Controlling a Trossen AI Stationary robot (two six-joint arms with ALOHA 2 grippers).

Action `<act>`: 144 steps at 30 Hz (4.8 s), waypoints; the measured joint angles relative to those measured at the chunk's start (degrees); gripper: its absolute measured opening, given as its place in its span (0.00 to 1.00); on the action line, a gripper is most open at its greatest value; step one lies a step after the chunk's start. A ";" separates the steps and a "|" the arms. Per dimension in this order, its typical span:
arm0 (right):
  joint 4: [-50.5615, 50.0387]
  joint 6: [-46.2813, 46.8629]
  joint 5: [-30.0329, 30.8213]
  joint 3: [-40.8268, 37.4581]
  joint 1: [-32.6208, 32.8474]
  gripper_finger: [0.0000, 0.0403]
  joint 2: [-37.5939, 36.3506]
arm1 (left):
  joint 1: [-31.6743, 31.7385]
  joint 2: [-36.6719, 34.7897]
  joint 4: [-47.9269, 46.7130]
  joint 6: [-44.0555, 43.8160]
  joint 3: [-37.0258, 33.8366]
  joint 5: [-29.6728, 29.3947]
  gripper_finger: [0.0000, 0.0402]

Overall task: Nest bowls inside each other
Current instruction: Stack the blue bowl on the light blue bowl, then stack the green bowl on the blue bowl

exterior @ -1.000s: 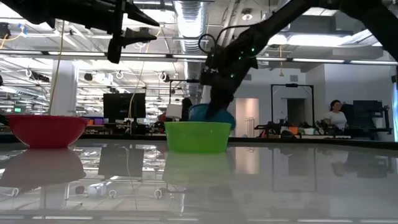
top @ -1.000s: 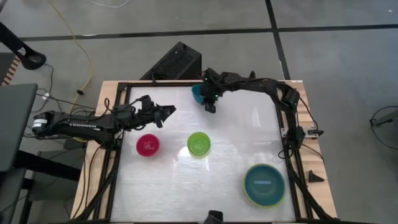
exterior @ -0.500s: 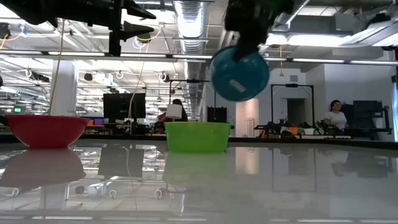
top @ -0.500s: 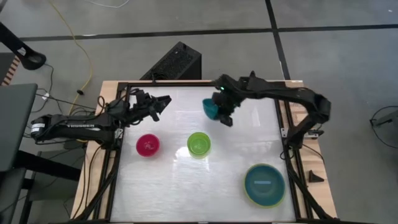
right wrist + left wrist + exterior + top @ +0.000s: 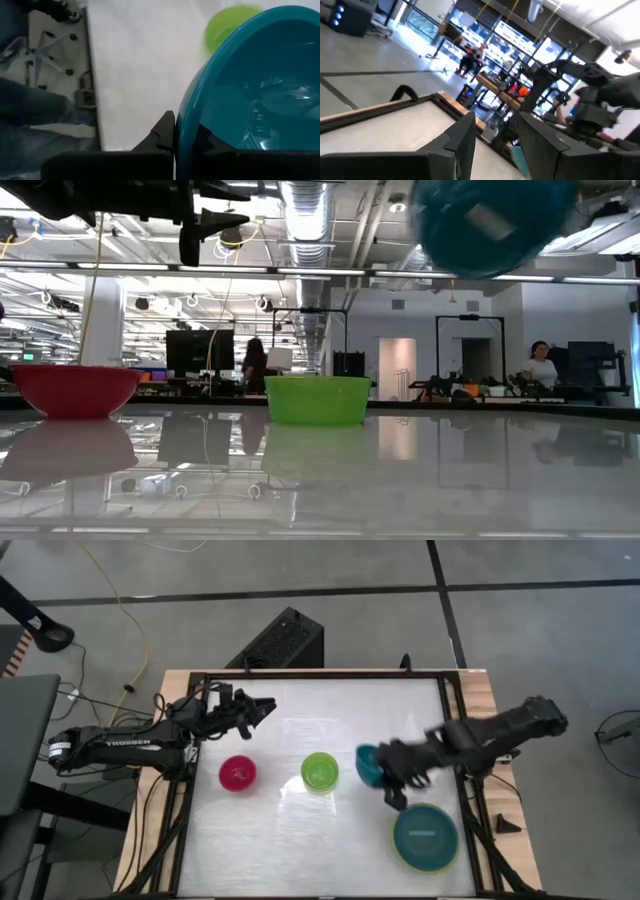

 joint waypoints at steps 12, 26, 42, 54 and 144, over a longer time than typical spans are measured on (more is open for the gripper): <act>-7.30 33.20 16.08 0.02 27.28 0.09 4.05 | -0.02 0.02 -2.47 -1.28 0.00 5.80 0.33; -13.30 49.74 17.86 0.04 39.88 0.09 15.22 | -0.09 0.02 -1.37 -5.25 0.00 2.76 0.33; -7.61 51.81 15.97 0.04 40.47 0.17 24.80 | -0.07 0.02 -1.37 -6.10 0.00 1.56 0.33; -6.41 54.14 18.90 0.07 40.43 0.61 24.90 | -0.07 0.02 -1.37 -6.10 0.00 1.72 0.33; 22.29 -1.78 10.45 -12.05 2.88 0.51 5.99 | -15.50 1.31 -27.51 -5.46 0.04 6.79 0.33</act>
